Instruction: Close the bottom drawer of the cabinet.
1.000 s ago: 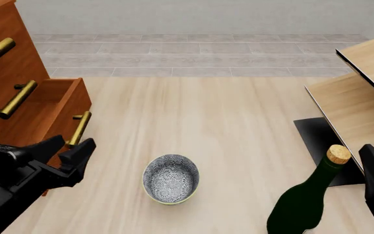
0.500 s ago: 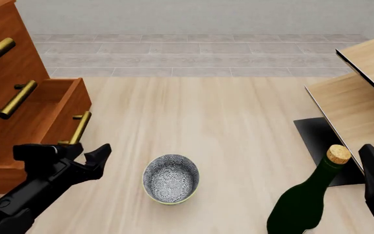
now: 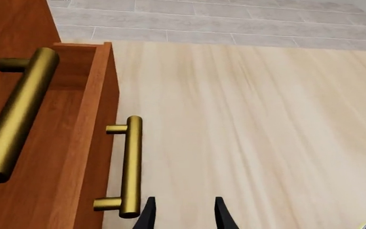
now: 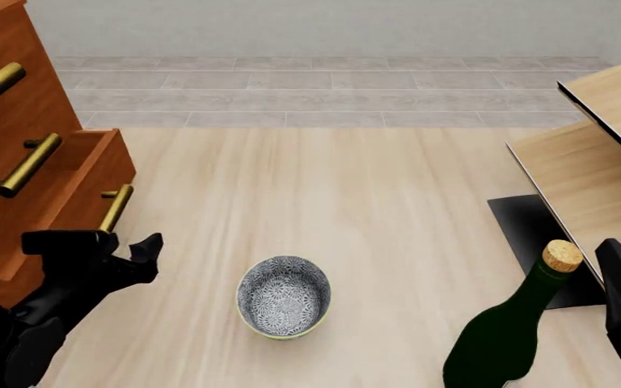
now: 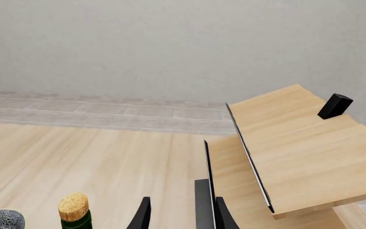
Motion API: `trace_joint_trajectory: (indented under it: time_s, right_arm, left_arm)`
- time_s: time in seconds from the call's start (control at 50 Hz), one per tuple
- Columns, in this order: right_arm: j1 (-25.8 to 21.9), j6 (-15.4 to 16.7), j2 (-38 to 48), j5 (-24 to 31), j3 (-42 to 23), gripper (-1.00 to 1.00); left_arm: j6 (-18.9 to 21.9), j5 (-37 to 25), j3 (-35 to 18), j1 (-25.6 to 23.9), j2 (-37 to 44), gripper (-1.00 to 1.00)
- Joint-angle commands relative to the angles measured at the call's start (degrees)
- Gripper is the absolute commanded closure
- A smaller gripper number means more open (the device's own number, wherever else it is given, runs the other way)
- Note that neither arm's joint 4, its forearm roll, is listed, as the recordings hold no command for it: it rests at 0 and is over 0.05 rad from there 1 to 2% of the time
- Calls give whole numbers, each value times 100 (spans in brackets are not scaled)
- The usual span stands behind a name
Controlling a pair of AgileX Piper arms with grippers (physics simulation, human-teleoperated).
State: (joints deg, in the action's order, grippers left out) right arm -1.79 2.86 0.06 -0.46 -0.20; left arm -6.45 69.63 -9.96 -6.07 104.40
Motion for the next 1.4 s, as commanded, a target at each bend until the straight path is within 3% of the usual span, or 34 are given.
trace_joint_trajectory:
  time_s: [0.02, 0.66, 1.4]
  right_arm:
    - [-6, -1, 1, -9, 7, -100]
    - [-48, 27, -2, -26, 1, -100]
    - [-63, 32, -2, -41, 7, -100]
  left_arm:
    - [390, -28, -186, 563, 401, -100]
    - [1337, 23, -216, 1214, 483, -100]
    - [1782, 25, -454, 2001, 927, -100]
